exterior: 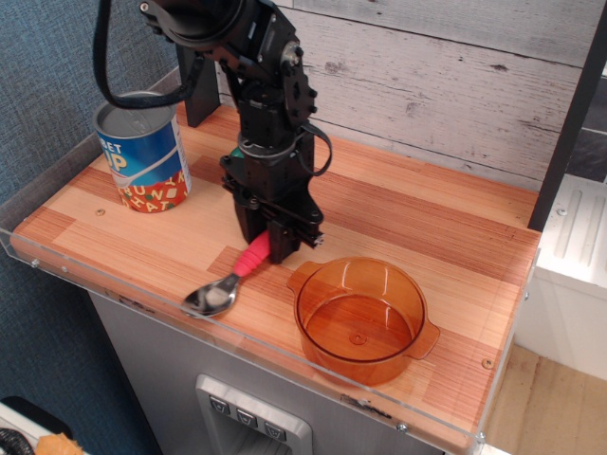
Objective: Move red spoon to upper right corner of table.
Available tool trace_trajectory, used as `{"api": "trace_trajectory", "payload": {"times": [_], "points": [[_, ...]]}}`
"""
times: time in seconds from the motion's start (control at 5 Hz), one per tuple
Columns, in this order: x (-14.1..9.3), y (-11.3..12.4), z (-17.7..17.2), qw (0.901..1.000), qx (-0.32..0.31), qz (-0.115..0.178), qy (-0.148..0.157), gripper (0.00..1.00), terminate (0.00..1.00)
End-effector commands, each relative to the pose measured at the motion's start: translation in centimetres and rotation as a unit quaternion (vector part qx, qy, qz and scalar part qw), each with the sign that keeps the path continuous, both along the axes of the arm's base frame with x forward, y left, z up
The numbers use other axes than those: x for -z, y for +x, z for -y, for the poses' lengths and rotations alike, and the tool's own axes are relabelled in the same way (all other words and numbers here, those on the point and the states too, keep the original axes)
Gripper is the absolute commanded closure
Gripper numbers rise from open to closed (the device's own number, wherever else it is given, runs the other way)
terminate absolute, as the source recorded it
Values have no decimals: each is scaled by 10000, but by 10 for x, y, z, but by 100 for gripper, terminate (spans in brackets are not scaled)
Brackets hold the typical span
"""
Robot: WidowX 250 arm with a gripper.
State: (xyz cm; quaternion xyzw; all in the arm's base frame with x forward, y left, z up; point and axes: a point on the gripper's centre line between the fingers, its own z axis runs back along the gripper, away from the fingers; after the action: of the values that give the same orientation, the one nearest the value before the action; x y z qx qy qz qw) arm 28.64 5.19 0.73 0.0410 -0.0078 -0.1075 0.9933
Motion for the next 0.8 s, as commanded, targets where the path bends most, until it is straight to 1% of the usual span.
{"api": "trace_trajectory", "payload": {"times": [0.0,0.2,0.4,0.6], "points": [[-43,-1,-16,9973,-623,247,290,100,0],[-65,-10,-31,9922,-1200,332,118,100,0],[-83,-12,-32,9904,-1330,375,85,100,0],[-99,-7,-22,9852,-1688,288,103,100,0]]}}
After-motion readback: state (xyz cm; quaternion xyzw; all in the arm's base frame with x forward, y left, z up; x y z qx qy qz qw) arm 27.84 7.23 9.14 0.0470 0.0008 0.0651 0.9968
